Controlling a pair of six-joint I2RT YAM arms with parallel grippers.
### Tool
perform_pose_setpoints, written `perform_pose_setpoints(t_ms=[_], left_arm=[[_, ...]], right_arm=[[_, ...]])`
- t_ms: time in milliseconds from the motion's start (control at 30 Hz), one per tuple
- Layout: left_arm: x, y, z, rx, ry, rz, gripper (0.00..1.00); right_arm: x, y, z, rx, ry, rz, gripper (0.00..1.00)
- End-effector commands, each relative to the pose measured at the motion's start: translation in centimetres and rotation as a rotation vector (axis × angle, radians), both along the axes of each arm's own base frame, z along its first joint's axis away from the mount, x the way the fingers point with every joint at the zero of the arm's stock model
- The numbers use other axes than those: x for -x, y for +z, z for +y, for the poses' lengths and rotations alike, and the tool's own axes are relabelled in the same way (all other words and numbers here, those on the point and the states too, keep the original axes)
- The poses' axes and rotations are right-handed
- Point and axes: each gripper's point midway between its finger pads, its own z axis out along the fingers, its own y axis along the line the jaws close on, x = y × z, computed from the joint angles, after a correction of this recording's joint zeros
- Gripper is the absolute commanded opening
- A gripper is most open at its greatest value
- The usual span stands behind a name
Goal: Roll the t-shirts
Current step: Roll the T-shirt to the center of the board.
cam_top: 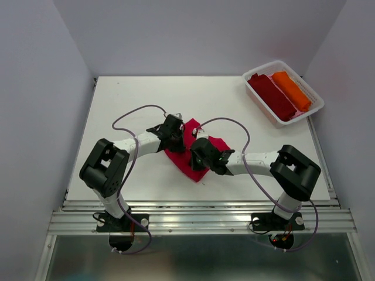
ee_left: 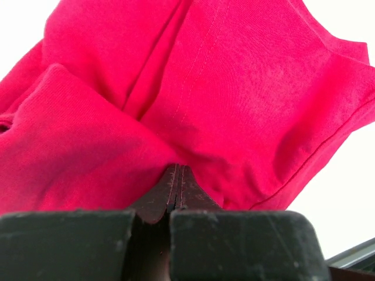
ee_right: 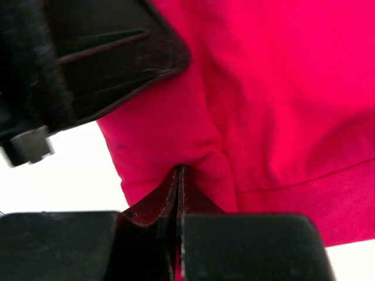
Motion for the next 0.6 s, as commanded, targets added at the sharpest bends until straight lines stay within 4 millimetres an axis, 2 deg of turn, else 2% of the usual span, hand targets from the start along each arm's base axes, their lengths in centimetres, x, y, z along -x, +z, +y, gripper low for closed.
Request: perform_pose_setpoints(t_ms=[0, 100, 167, 267, 400, 567], left_arm=[[-1.4, 4.6, 0.6, -0.004, 0.018, -0.121, 0.00], [-1.0, 5.6, 1.9, -0.036, 0.036, -0.147, 0.00], [-0.3, 5.3, 2.5, -0.052, 0.034, -0.135, 0.00], [1.0, 3.6, 3.9, -0.098, 0.046, -0.107, 0.00], [0.5, 2.9, 4.9, -0.109, 0.089, -0.103, 0.00], [-1.9, 2.9, 5.8, -0.111, 0.153, -0.121, 0.00]], right_arm=[[0.8, -3.8, -2.5, 0.087, -0.064, 0.070, 0.01], [0.9, -4.1, -3.2, 0.094, -0.075, 0.075, 0.01], [1.1, -4.1, -3.4, 0.095, -0.069, 0.076, 0.01], [0.9, -3.6, -3.0, 0.051, -0.056, 0.069, 0.01], [1.1, -3.5, -3.3, 0.039, -0.047, 0.074, 0.01], [1.6, -2.7, -3.8, 0.025, -0.038, 0.065, 0.01]])
